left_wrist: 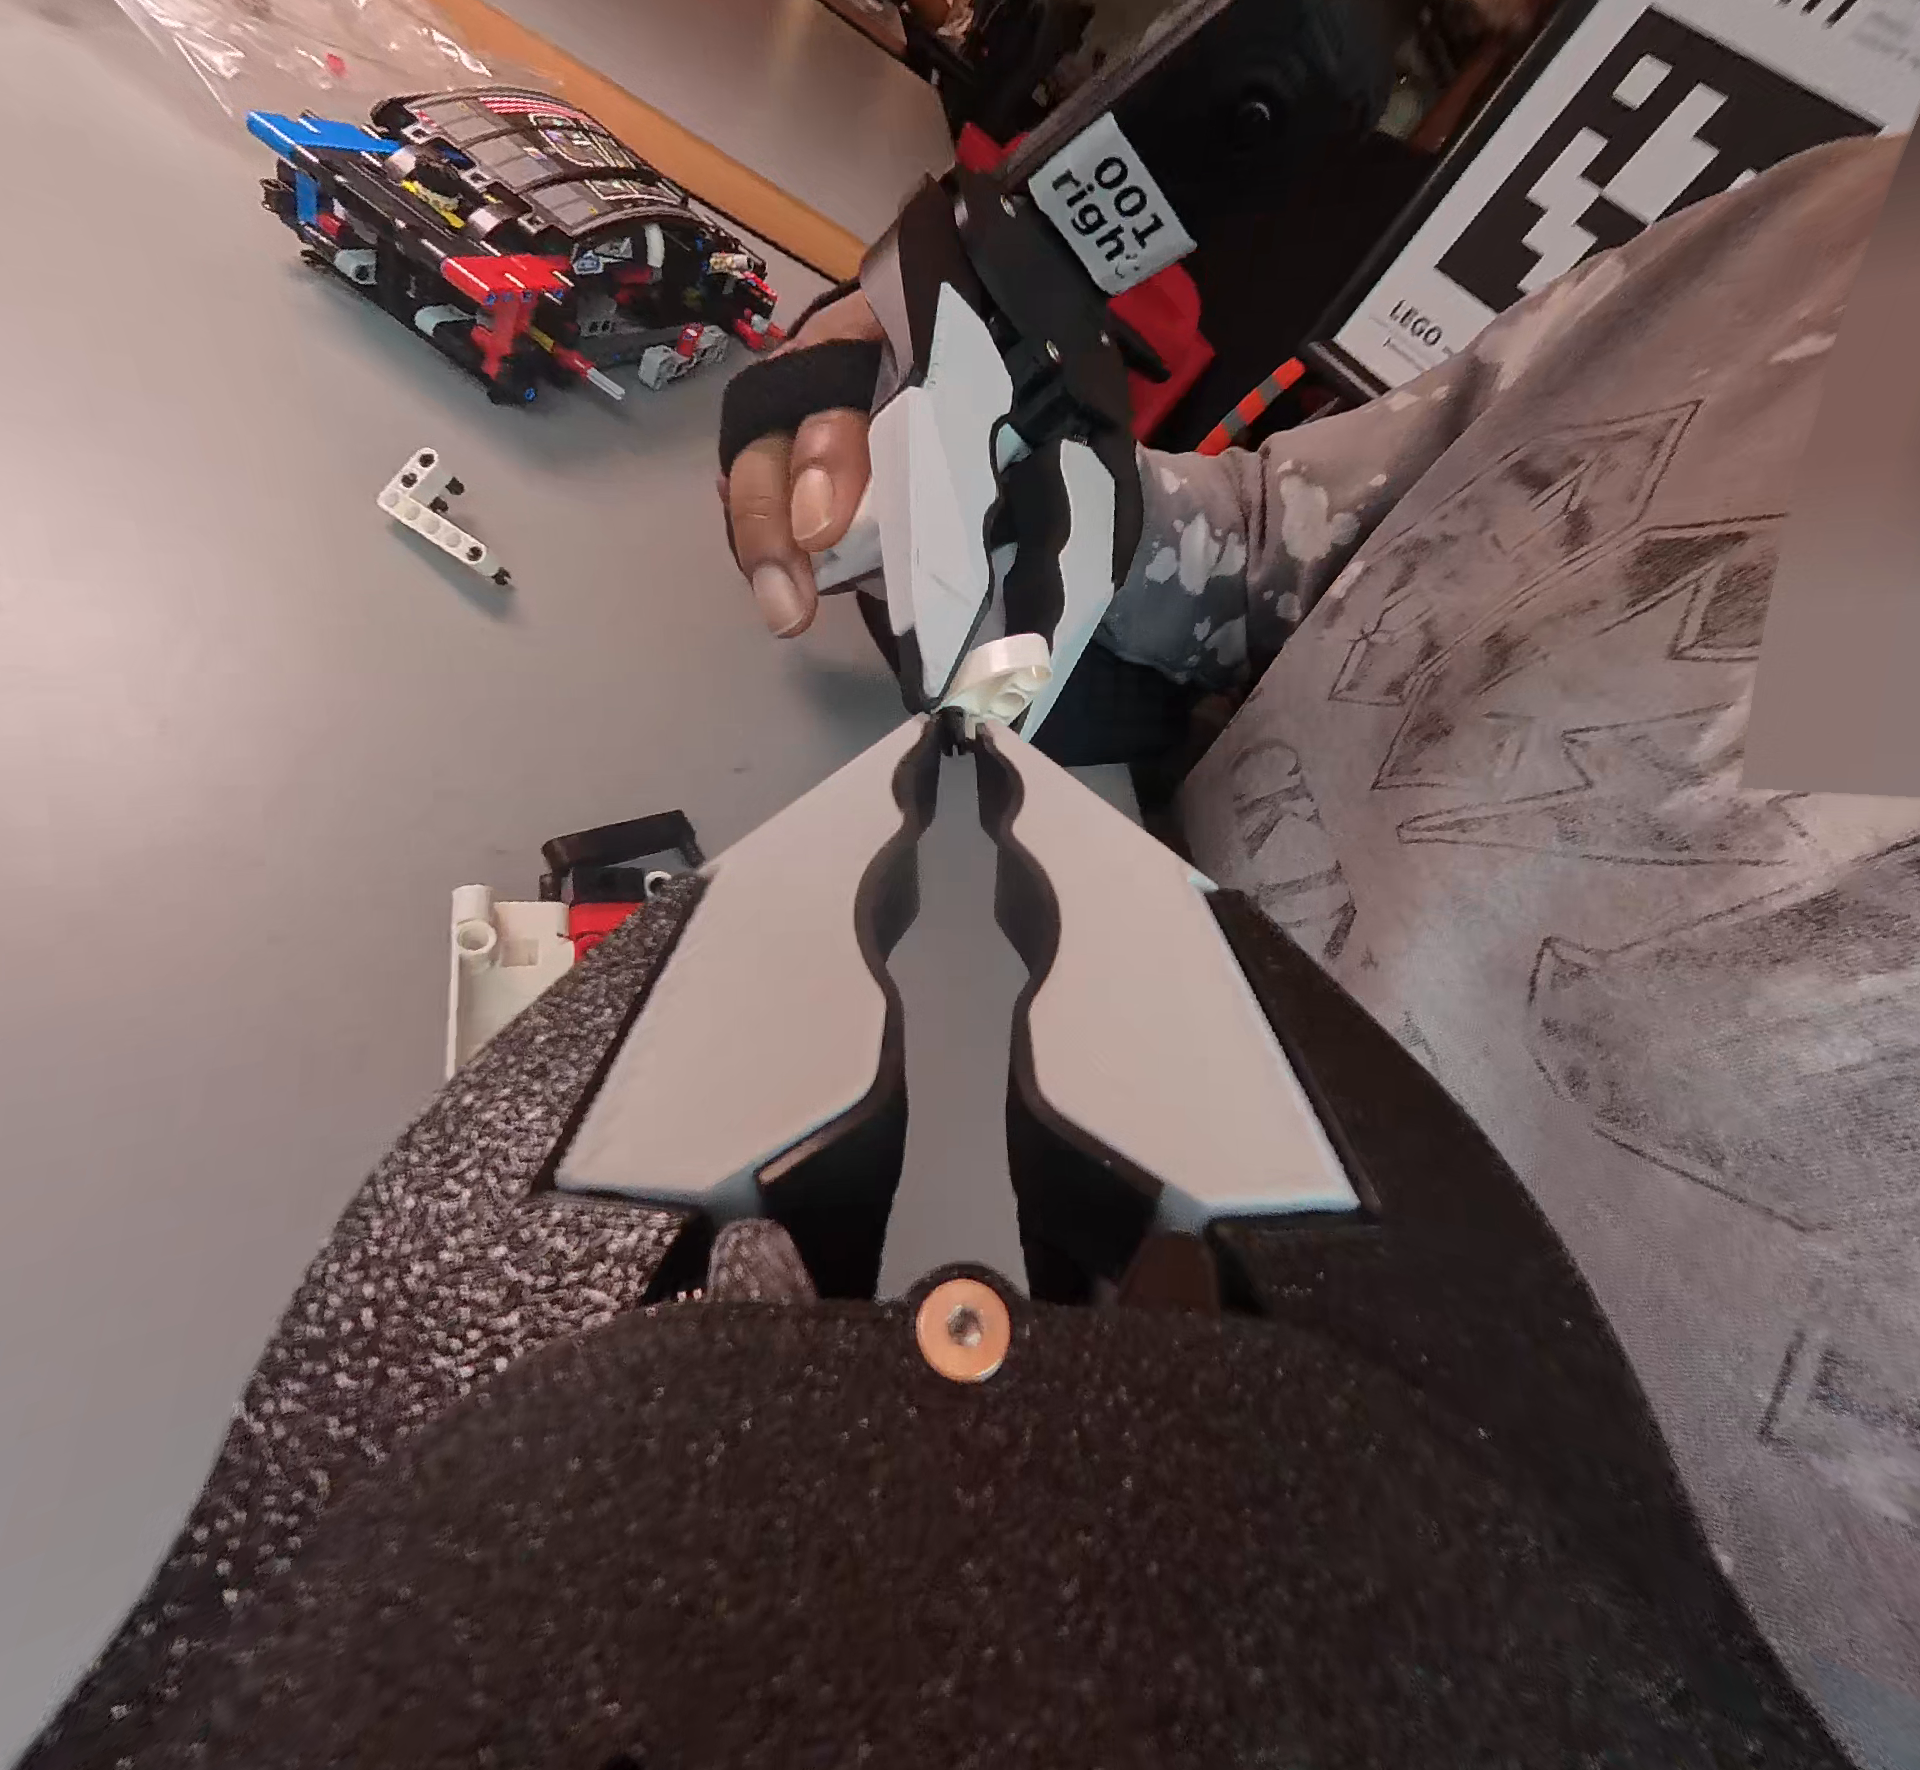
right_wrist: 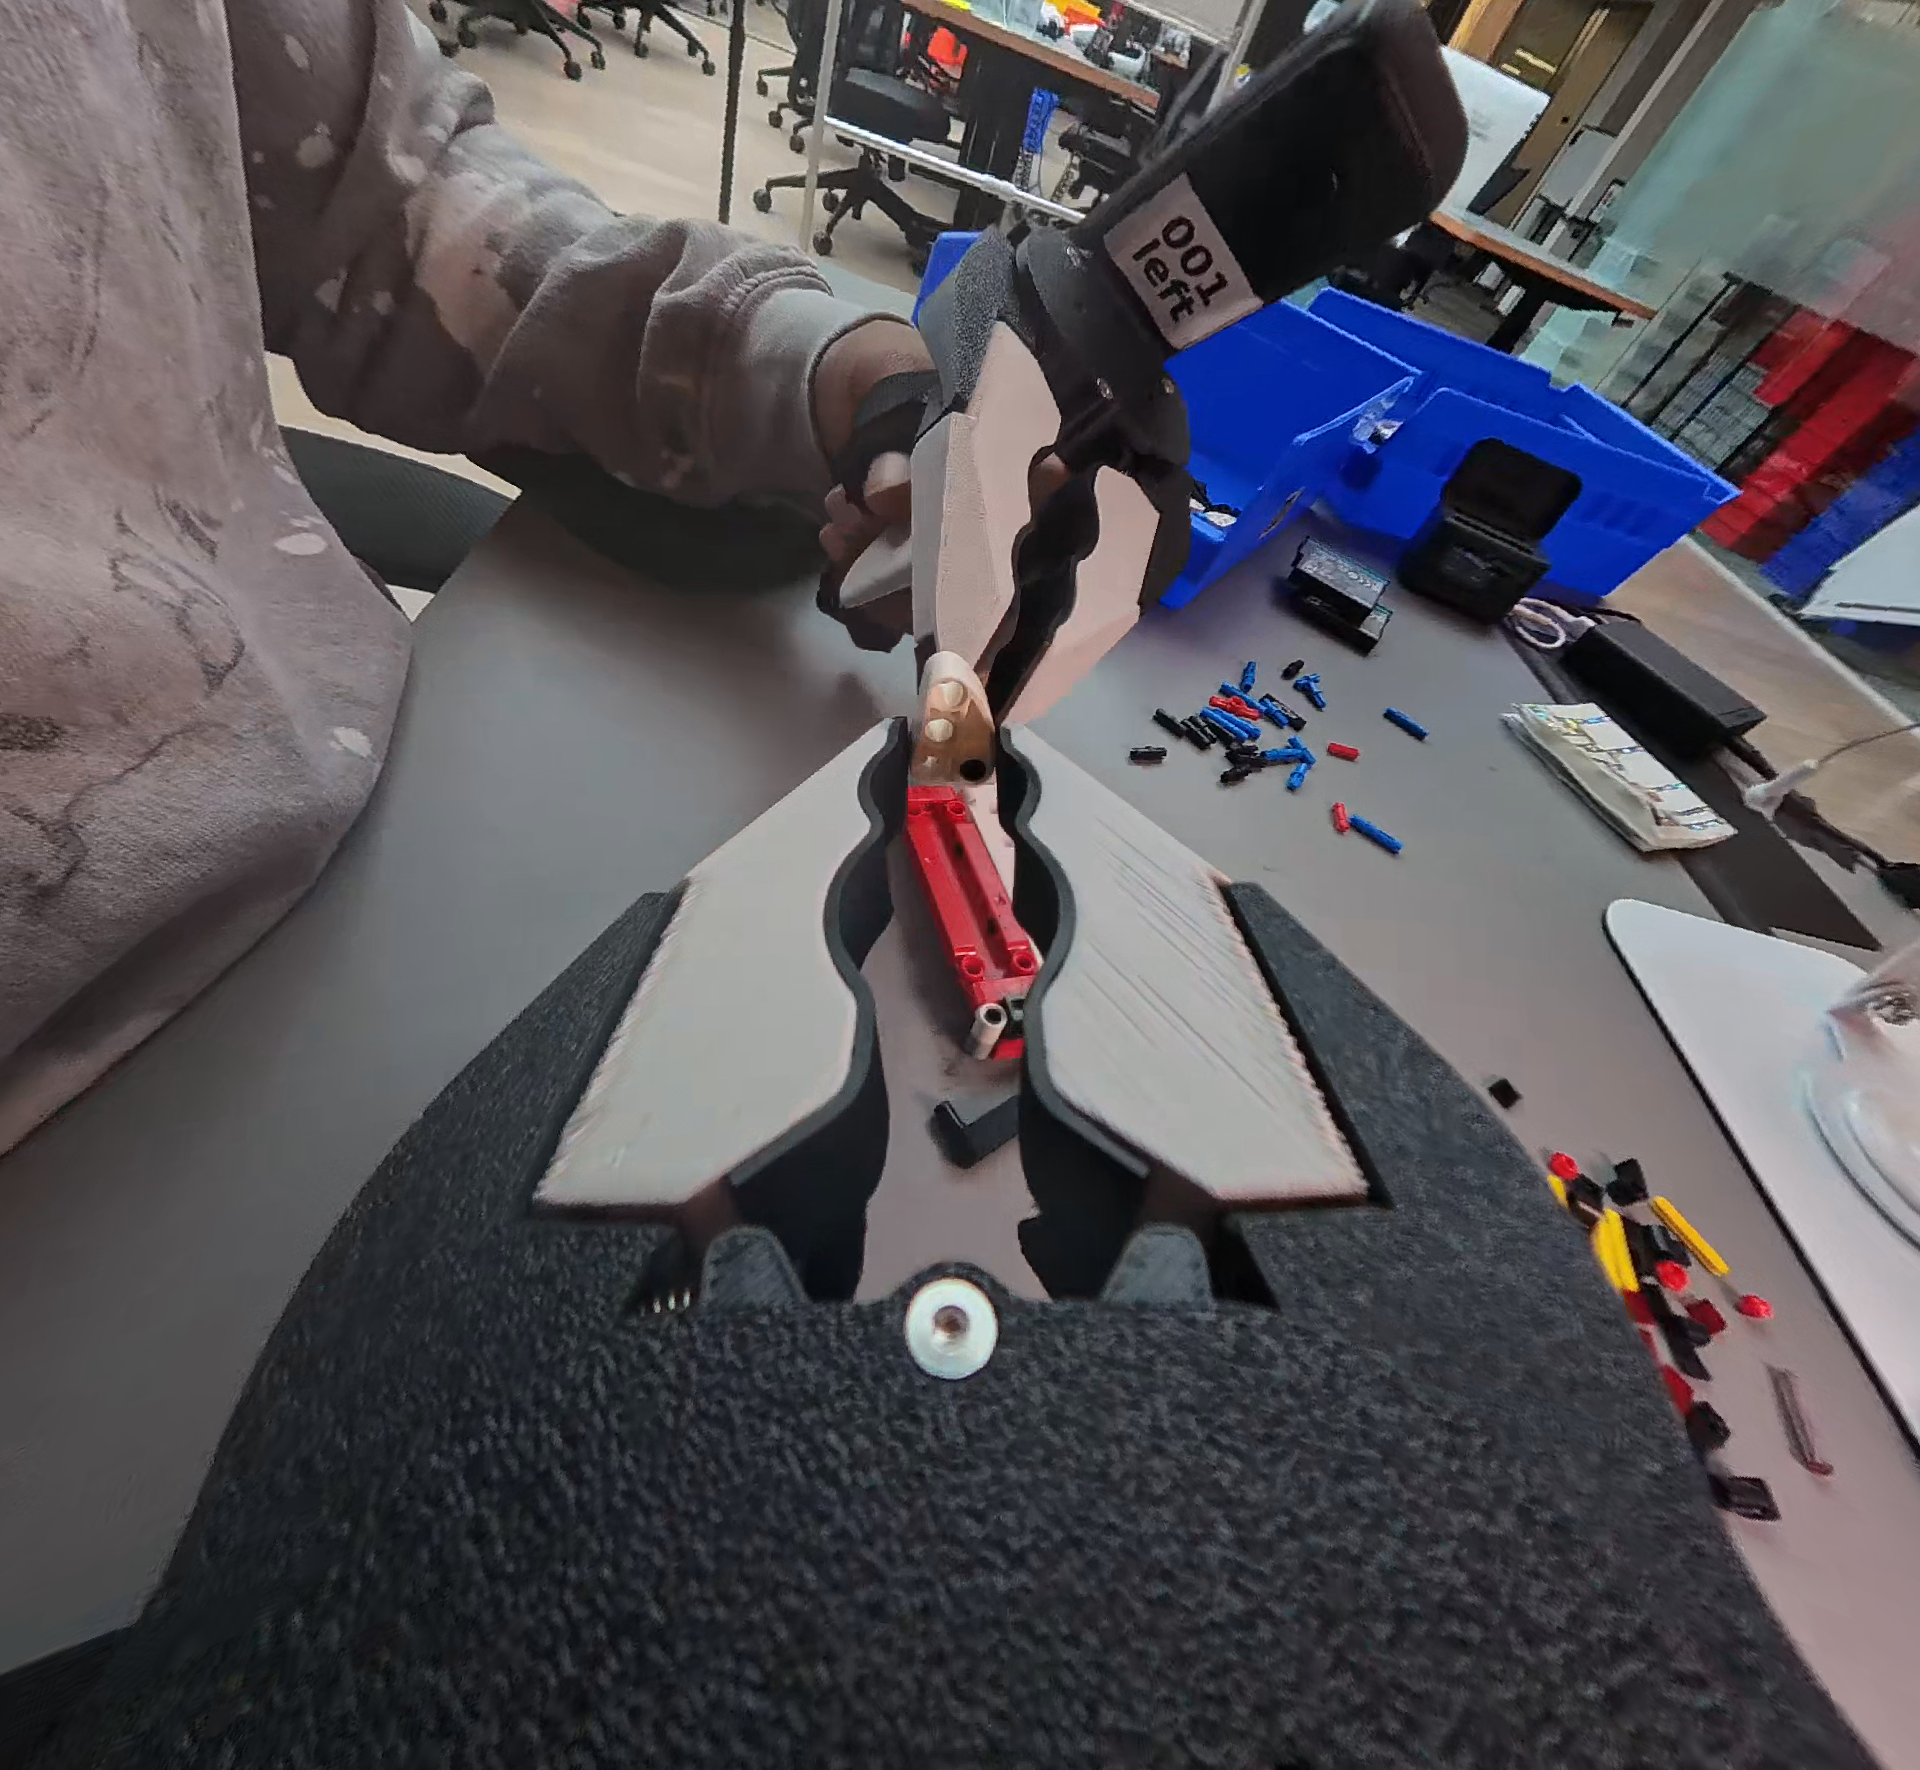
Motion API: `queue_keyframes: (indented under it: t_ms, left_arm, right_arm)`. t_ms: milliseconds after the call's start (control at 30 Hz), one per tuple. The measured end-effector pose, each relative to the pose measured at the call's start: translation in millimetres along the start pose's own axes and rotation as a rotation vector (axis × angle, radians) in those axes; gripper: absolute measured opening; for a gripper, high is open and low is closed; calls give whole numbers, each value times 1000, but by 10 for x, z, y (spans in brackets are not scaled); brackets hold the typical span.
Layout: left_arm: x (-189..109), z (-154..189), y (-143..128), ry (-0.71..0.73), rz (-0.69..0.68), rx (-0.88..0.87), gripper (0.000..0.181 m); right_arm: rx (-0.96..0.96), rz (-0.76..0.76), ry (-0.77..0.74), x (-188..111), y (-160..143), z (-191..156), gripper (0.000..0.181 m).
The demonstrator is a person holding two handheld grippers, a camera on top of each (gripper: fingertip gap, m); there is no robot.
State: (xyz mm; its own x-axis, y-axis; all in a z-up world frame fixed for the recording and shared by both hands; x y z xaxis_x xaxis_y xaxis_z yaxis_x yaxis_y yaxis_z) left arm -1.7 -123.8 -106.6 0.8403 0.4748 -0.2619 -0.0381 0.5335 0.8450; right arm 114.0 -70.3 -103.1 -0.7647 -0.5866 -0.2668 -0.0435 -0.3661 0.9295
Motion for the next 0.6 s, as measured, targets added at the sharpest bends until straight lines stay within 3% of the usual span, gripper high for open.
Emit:
queue_keyframes:
  t_ms: [200, 600]
  left_arm:
    - [10, -48, 18, -17, 42, -87, 3]
    - [3, -91, 30, -179, 117, -275, 7]
  right_arm:
    - [-141, -36, -127, 8, 54, 18, 16]
    - [-204, -49, -173, -8, 113, 4, 16]
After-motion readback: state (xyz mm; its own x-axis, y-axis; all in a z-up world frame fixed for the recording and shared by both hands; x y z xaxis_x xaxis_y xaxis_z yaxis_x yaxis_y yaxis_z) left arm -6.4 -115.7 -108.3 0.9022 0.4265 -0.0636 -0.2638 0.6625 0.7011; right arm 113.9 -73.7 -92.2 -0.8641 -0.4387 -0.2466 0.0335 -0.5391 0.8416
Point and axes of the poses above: each gripper's, where its closed fingertips meet, x out along the fingers, y out of its top, z = x × y across the jaws, the point moved 7 cm from there along -x, back along the fingers, and after that the axes turned 9 degrees about y, right-handed, at the moved point
